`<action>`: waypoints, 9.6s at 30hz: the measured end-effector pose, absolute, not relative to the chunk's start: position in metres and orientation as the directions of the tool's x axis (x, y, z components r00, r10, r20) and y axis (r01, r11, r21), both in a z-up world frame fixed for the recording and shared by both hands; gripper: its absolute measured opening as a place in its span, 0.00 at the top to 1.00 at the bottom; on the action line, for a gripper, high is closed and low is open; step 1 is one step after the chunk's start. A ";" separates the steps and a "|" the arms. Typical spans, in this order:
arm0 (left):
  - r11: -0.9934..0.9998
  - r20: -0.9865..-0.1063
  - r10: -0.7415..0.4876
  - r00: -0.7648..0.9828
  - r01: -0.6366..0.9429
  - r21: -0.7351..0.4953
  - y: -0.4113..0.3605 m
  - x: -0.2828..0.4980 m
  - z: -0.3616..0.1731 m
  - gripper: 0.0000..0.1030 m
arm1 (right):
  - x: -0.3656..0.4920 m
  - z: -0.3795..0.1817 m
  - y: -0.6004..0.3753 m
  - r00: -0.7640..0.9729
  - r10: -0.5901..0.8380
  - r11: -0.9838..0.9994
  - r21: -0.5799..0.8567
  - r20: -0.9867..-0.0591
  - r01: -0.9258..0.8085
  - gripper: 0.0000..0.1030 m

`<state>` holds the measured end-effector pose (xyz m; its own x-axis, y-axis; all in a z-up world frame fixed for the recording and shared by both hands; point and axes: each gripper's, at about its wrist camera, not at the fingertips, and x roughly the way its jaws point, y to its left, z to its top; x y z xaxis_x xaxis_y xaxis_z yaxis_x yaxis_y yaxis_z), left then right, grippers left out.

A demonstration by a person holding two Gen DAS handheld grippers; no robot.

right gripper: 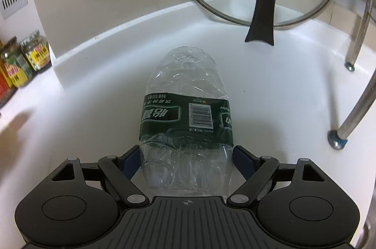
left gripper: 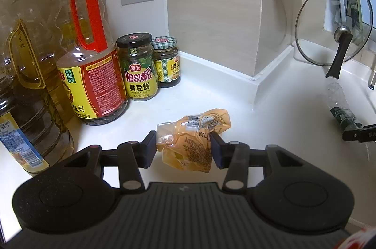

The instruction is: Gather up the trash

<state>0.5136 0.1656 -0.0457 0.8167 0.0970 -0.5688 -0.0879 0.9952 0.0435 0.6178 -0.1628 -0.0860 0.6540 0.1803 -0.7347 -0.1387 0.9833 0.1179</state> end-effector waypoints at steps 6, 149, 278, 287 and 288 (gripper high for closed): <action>0.995 -0.575 0.098 0.812 -0.089 0.044 0.156 0.502 -0.045 0.57 | 0.612 -0.087 -0.165 0.652 0.200 0.978 0.108 -0.732 -0.179 0.23; 0.866 -0.854 0.143 0.501 -0.481 -0.137 0.087 0.217 -0.223 0.37 | 0.374 -0.307 -0.086 0.151 0.459 0.711 0.261 -0.875 -0.653 0.73; 0.998 -0.705 -0.067 0.706 0.040 -0.055 0.023 -0.044 0.004 0.31 | -0.017 -0.032 -0.191 0.615 0.441 0.896 0.280 -0.653 -0.344 0.20; 0.997 -0.706 -0.072 0.705 0.051 -0.051 0.015 -0.049 0.005 0.31 | -0.021 -0.031 -0.199 0.622 0.440 0.897 0.285 -0.648 -0.337 0.20; 0.997 -0.706 -0.072 0.704 0.050 -0.052 0.015 -0.049 0.005 0.31 | -0.022 -0.030 -0.199 0.621 0.440 0.897 0.285 -0.649 -0.338 0.20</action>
